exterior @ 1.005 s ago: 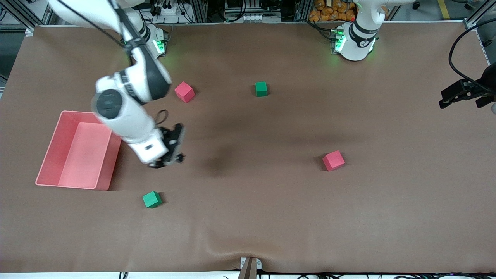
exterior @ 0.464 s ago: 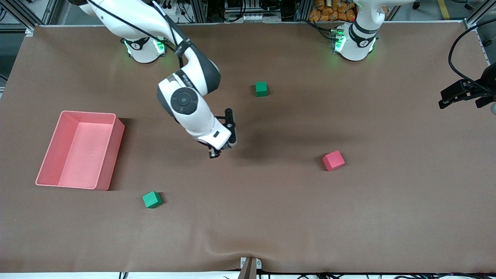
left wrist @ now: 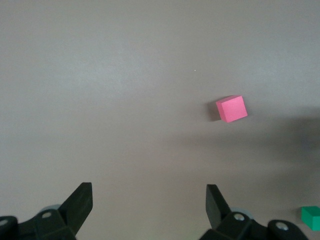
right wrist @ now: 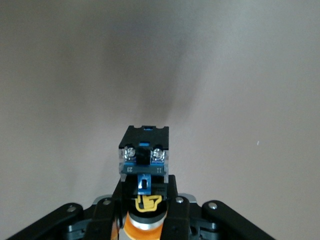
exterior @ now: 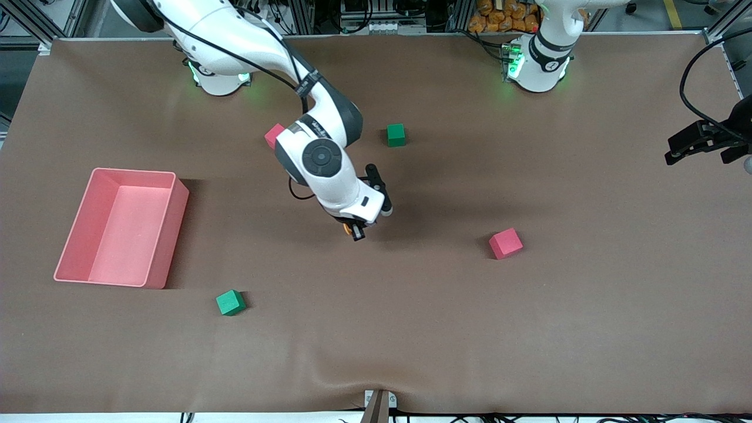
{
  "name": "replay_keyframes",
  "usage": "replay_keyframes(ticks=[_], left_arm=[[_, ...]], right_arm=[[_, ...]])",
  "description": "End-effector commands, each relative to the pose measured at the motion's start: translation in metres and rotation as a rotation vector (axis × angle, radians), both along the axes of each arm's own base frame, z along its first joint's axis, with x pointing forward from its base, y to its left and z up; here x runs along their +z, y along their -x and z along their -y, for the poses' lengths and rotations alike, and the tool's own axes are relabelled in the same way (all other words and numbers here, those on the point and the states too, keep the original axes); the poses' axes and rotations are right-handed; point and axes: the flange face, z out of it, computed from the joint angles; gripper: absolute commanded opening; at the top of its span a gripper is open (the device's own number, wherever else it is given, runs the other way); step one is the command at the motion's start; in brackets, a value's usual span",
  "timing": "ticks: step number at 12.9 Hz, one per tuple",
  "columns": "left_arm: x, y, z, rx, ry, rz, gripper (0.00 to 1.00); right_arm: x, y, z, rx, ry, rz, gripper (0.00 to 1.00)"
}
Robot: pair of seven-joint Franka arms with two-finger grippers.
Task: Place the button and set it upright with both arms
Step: 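Lift the switch out of the tray with the right gripper toward mid-table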
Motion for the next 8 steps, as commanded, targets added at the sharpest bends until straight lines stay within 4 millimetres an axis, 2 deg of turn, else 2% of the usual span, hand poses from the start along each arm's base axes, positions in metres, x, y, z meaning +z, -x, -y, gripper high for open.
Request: replay_keyframes(ticks=[1,4,8], left_arm=[[0.004,-0.001,-0.001,-0.017,0.012,0.005,1.00],[0.004,-0.001,-0.002,-0.017,0.012,0.005,1.00],[0.003,-0.001,0.001,-0.022,0.013,0.004,1.00]], right_arm=[[-0.003,0.007,-0.026,0.190,0.017,0.072,0.00],[-0.016,0.004,-0.030,0.374,0.007,0.116,0.00],[-0.037,0.004,-0.033,0.359,-0.019,0.119,0.00]])
